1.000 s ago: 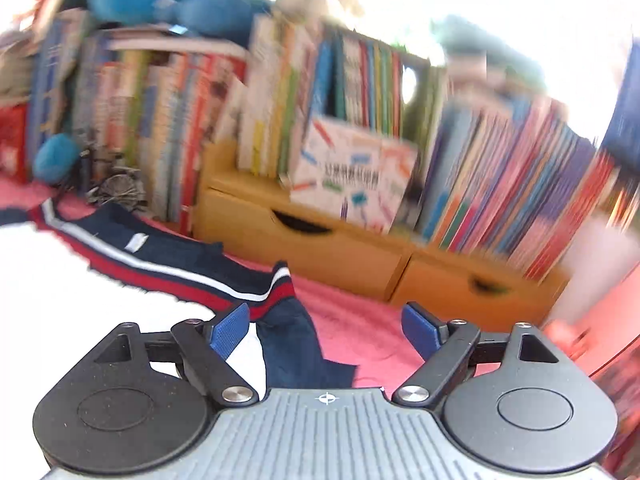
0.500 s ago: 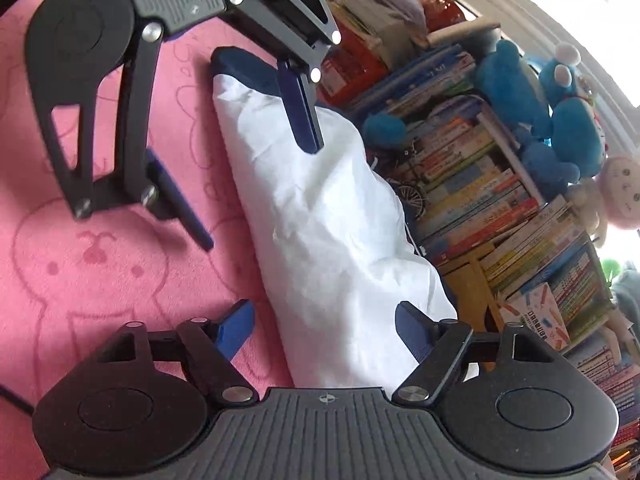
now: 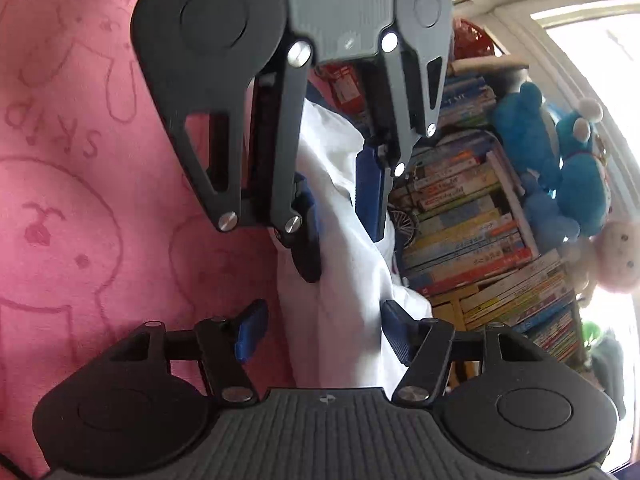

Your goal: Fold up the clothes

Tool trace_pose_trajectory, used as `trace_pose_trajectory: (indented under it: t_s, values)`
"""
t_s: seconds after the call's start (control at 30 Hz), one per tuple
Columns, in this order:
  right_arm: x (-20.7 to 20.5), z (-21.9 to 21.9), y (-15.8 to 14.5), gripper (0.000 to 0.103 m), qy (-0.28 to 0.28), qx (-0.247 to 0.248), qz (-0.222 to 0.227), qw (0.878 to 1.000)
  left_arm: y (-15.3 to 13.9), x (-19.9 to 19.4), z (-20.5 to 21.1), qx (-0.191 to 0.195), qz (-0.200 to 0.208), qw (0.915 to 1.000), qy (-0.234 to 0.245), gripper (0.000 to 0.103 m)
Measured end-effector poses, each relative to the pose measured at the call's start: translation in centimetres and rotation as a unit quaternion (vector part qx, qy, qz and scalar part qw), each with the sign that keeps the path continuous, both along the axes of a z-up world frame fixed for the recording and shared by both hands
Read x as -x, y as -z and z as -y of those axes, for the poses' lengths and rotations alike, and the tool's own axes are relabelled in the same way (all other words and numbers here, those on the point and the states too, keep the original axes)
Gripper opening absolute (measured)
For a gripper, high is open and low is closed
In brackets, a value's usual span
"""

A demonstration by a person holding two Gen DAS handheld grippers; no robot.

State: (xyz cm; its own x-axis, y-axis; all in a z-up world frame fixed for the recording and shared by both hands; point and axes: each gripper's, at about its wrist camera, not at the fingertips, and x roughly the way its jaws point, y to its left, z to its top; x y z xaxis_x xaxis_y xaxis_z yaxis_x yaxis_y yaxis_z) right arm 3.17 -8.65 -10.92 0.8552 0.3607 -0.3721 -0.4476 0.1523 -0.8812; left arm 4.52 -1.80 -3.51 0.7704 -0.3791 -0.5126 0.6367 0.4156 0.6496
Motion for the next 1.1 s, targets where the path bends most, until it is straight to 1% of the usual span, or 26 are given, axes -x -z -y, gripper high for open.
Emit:
trace_pose_trajectory:
  t_s: [0.03, 0.07, 0.1, 0.13, 0.17, 0.2, 0.23, 0.27, 0.3, 0.33, 0.37, 0.4, 0.5, 0.6, 0.7, 0.73, 0.77, 0.83, 0.9, 0.93, 1.03, 1.1]
  values:
    - [-0.5, -0.2, 0.4, 0.052, -0.001, 0.013, 0.018, 1.0, -0.1, 0.2, 0.0, -0.006, -0.004, 1.0, 0.006, 0.036]
    - [-1.0, -0.4, 0.5, 0.042, -0.001, 0.02, 0.025, 0.999, 0.2, 0.4, 0.1, -0.02, 0.005, 0.9997, 0.011, 0.041]
    - [-1.3, -0.5, 0.5, 0.034, -0.003, 0.024, 0.027, 0.999, 1.0, 0.6, 0.4, -0.048, 0.022, 0.9985, 0.016, 0.053]
    - [-1.5, -0.6, 0.5, 0.03, -0.003, 0.025, 0.03, 0.999, 2.0, 0.7, 0.6, -0.082, 0.04, 0.9956, 0.021, 0.058]
    - [-1.6, -0.7, 0.4, 0.027, -0.004, 0.026, 0.033, 0.999, 2.9, 0.7, 0.8, -0.112, 0.052, 0.9919, 0.027, 0.06]
    - [-1.7, -0.8, 0.3, 0.026, -0.005, 0.028, 0.036, 0.999, 4.0, 0.7, 1.1, -0.144, 0.071, 0.9865, 0.032, 0.06]
    - [-1.8, -0.8, 0.2, 0.024, -0.003, 0.028, 0.034, 0.999, 5.2, 0.7, 1.4, -0.178, 0.094, 0.9788, 0.038, 0.054]
    - [-1.9, -0.8, 0.1, 0.019, -0.001, 0.031, 0.03, 0.999, 6.3, 0.7, 1.6, -0.214, 0.121, 0.9685, 0.041, 0.038]
    - [-2.0, -0.7, 0.2, 0.016, -0.001, 0.04, 0.029, 0.999, 7.3, 0.5, 1.5, -0.251, 0.146, 0.956, 0.045, 0.024]
    - [-2.0, -0.5, 0.4, 0.015, -0.003, 0.053, 0.03, 0.998, 8.4, 0.2, 1.2, -0.287, 0.169, 0.9418, 0.049, 0.018]
    - [-2.0, -0.3, 0.6, 0.013, -0.006, 0.067, 0.035, 0.997, 9.5, -0.1, 0.8, -0.322, 0.191, 0.9257, 0.054, 0.015]
    - [-2.1, 0.2, 0.9, 0.012, -0.011, 0.085, 0.046, 0.995, 9.9, -0.4, 0.2, -0.335, 0.198, 0.9199, 0.049, 0.011]
    - [-2.5, 2.4, 1.2, 0.012, -0.008, 0.123, 0.063, 0.99, 10.0, -1.7, -2.3, -0.338, 0.177, 0.9242, 0.008, 0.01]
    - [-3.7, 5.7, 1.4, 0.01, 0.034, 0.148, 0.064, 0.986, 10.1, -2.3, -5.2, -0.338, 0.165, 0.9263, -0.022, 0.009]
    - [-4.3, 10.1, 2.1, 0.01, 0.086, 0.177, 0.057, 0.979, 9.9, -2.2, -7.3, -0.328, 0.153, 0.9315, -0.039, 0.008]
    - [-4.3, 11.6, 2.2, 0.008, 0.1, 0.176, 0.056, 0.978, 9.8, -2.0, -7.6, -0.325, 0.153, 0.9323, -0.039, 0.008]
    - [-4.3, 12.7, 2.2, 0.009, 0.109, 0.172, 0.058, 0.977, 9.8, -1.8, -7.9, -0.324, 0.156, 0.9323, -0.036, 0.009]
    - [-4.2, 13.5, 1.8, 0.009, 0.118, 0.159, 0.052, 0.979, 9.8, -1.5, -8.2, -0.318, 0.161, 0.9339, -0.03, 0.009]
    - [-4.5, 13.5, 1.5, 0.009, 0.12, 0.154, 0.049, 0.98, 9.6, -1.2, -8.8, -0.307, 0.165, 0.9368, -0.026, 0.013]
    - [-4.4, 13.6, 1.3, 0.009, 0.119, 0.155, 0.05, 0.98, 9.6, -1.0, -9.1, -0.305, 0.169, 0.937, -0.025, 0.014]
    - [-4.0, 14.1, 1.1, 0.012, 0.115, 0.154, 0.048, 0.98, 9.8, 0.0, -10.1, -0.304, 0.183, 0.9346, -0.025, 0.021]
    - [-3.1, 14.7, 1.3, 0.013, 0.111, 0.156, 0.051, 0.98, 9.7, 0.6, -10.7, -0.304, 0.187, 0.9339, -0.029, 0.028]
